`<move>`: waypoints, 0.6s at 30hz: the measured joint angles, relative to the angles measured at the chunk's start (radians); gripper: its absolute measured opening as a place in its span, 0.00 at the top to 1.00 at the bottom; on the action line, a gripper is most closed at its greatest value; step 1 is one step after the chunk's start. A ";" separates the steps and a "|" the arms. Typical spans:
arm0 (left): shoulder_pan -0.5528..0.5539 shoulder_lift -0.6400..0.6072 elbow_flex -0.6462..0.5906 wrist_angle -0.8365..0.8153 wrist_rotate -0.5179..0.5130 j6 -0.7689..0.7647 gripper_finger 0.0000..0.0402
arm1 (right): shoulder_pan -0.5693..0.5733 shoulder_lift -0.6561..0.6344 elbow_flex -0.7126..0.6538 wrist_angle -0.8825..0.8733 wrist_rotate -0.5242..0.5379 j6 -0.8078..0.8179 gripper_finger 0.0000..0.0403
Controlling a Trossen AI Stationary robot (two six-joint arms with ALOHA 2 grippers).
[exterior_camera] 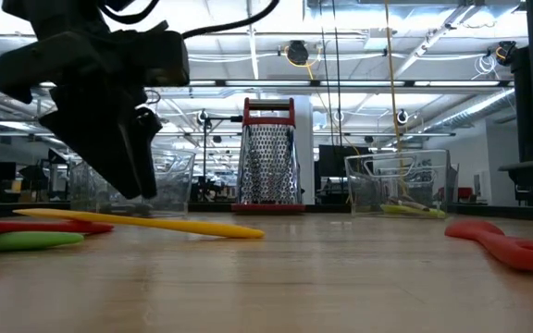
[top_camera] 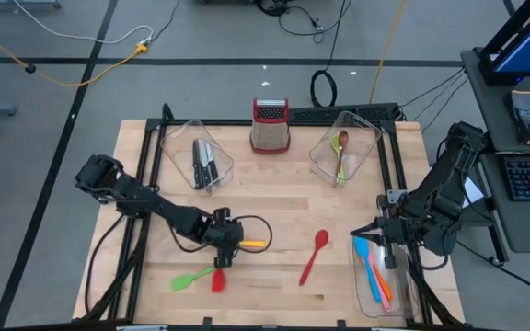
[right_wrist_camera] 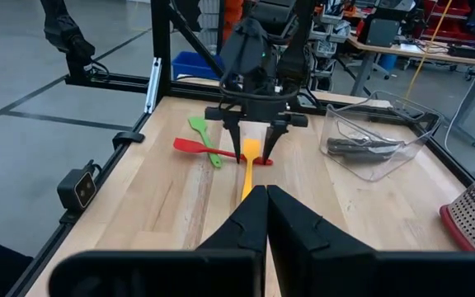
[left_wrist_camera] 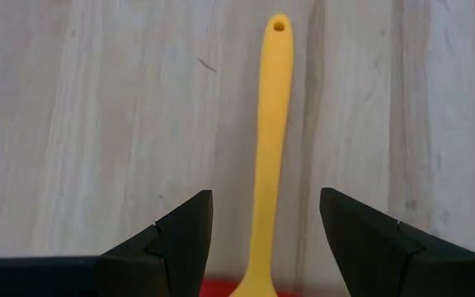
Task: Pick & Place Kitchen Items
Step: Put the yellow spatula into the bottom right transparent bin
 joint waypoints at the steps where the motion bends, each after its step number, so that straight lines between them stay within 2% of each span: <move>1: 0.004 0.000 0.000 0.000 0.014 0.000 0.43 | 0.000 0.000 0.000 0.000 0.000 0.000 0.99; 11: 0.016 0.112 0.003 0.017 0.065 -0.002 0.43 | 0.000 0.000 -0.060 0.009 -0.001 0.043 0.99; 15: 0.030 0.140 0.005 0.002 0.073 0.000 0.43 | 0.000 0.000 -0.093 0.082 -0.002 0.056 0.99; 18: 0.040 0.140 0.004 0.007 0.077 0.020 0.47 | 0.000 0.000 -0.109 0.124 -0.004 0.053 0.99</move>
